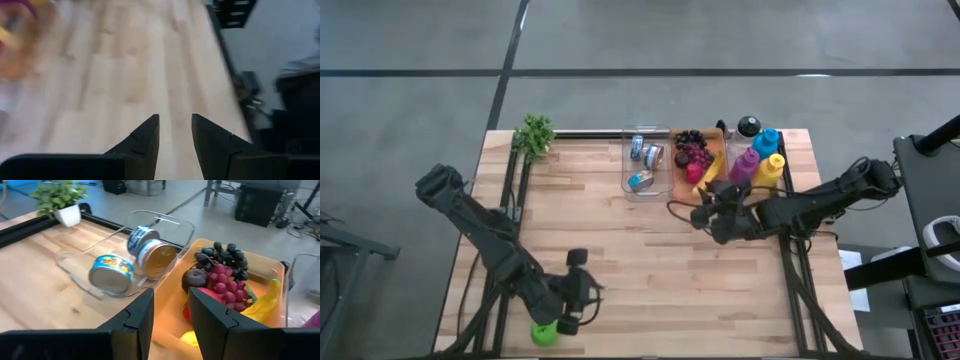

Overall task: Pick & Place Food Item
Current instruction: Put the green apple into the orange bin

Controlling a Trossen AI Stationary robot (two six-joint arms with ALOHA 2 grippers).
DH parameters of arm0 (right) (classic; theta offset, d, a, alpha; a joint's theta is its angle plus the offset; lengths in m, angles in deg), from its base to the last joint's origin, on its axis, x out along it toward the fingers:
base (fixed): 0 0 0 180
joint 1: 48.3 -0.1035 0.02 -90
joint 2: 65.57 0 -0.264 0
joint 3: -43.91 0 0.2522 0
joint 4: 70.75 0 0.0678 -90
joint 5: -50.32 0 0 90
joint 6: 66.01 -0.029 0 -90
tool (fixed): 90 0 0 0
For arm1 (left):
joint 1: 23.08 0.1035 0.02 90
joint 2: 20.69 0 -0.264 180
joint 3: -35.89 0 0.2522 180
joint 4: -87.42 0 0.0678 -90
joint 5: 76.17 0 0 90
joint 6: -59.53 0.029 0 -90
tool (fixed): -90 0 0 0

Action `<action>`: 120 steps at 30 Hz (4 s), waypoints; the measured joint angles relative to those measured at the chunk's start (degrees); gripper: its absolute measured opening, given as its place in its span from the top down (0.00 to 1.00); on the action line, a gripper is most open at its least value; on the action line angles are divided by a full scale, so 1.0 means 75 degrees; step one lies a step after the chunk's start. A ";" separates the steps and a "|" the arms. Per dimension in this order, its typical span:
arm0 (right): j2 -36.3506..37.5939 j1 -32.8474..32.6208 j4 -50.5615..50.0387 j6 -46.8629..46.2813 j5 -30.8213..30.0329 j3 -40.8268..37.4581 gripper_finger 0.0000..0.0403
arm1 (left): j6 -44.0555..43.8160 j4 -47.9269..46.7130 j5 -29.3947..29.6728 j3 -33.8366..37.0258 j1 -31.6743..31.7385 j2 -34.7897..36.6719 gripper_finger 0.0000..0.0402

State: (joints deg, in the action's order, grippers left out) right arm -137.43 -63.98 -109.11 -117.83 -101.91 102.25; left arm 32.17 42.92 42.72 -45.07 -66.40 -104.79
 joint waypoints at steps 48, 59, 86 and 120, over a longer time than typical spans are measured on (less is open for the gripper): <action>0.0187 -0.1375 0.0041 0.0174 -0.0108 0.0003 0.84 | -0.8336 0.0414 -0.6430 0.2244 -0.1673 -0.0020 0.71; 0.0187 -0.1375 0.0057 0.0312 -0.0108 0.0003 0.81 | -0.7356 0.1139 -0.6402 0.3081 -0.1010 -0.0020 0.71; 0.0181 -0.1375 0.0105 0.0399 -0.0108 0.0003 0.80 | -0.4842 0.2700 -0.6318 0.2513 0.0025 -0.1901 0.71; 0.0175 -0.1375 0.0169 0.0510 -0.0108 0.0000 0.84 | -0.1008 0.3752 -0.3108 0.2098 0.2009 -0.2439 0.71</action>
State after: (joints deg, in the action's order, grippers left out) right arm -136.11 -74.30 -107.84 -114.00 -102.72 102.25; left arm 24.60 71.06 19.41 -29.34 -51.34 -123.08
